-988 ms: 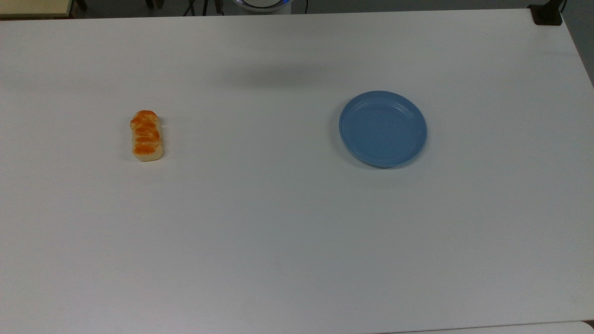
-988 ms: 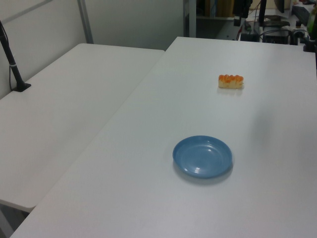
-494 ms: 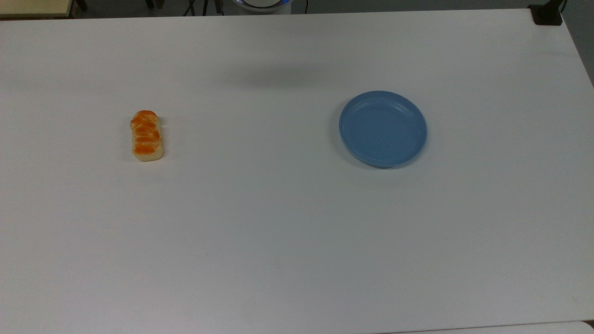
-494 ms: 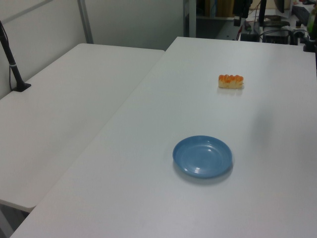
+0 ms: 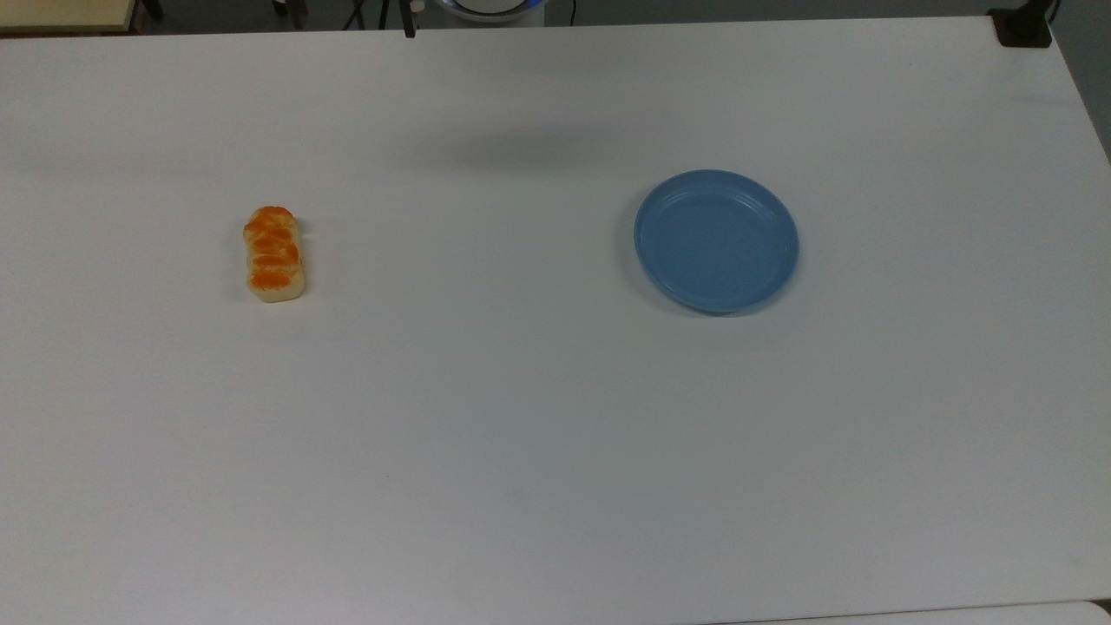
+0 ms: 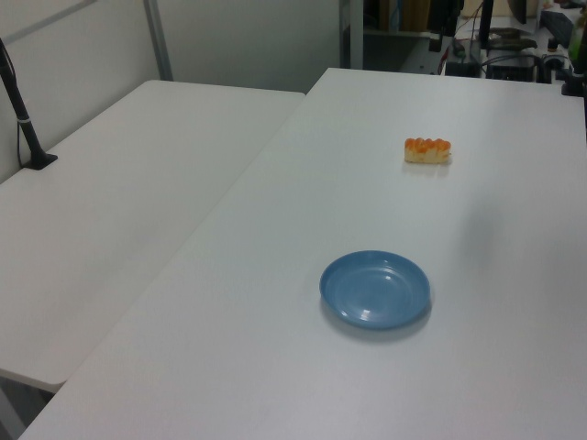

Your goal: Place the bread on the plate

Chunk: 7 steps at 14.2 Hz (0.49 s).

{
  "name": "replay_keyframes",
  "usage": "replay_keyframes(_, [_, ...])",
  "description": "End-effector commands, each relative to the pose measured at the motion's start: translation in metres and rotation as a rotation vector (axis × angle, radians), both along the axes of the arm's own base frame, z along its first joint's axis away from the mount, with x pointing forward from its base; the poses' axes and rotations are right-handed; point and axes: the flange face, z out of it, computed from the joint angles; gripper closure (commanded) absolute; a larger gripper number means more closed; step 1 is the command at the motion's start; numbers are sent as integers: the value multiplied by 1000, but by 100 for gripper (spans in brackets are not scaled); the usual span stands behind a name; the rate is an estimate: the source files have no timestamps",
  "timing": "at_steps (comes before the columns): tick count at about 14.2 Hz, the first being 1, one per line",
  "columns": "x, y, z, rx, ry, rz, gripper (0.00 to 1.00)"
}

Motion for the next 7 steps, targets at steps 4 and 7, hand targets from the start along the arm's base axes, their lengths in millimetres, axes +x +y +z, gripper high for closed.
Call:
replay_keyframes(4, [-7, -11, 5, -1, -6, 5, 0])
replay_keyframes(7, [-11, -33, -23, -9, 58, 37, 0])
